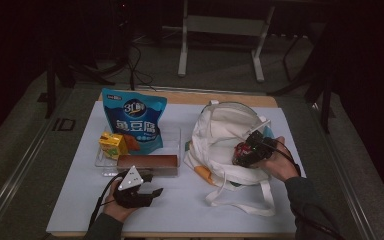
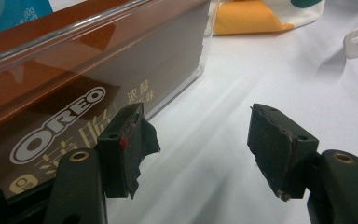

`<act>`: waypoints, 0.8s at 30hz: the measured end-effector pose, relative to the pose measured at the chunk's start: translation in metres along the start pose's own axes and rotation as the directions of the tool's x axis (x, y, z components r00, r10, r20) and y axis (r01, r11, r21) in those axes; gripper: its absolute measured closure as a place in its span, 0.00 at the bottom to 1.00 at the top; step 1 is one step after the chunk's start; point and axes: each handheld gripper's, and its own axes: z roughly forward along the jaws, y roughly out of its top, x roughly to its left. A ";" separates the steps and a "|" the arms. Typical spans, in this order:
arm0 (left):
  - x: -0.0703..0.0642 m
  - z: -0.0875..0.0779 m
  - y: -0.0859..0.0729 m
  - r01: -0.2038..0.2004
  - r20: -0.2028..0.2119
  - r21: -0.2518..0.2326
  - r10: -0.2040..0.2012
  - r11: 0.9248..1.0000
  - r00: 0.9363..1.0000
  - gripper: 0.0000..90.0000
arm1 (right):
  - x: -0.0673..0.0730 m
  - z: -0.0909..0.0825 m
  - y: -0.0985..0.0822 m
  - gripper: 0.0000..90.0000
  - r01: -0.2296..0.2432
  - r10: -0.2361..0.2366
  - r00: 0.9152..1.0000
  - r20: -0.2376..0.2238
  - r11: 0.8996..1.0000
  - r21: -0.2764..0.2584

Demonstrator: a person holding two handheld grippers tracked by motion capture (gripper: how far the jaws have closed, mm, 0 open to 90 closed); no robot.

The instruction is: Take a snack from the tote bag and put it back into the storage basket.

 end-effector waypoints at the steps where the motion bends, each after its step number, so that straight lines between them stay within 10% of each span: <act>1: 0.000 0.000 0.000 0.000 0.000 0.000 0.000 1.000 1.000 0.41 | 0.000 0.000 0.000 0.28 0.000 0.000 1.000 0.000 1.000 0.000; 24: 0.000 0.000 0.000 0.000 0.001 0.000 0.000 1.000 1.000 0.41 | 0.006 -0.021 0.011 0.28 0.019 -0.018 1.000 0.007 0.999 -0.047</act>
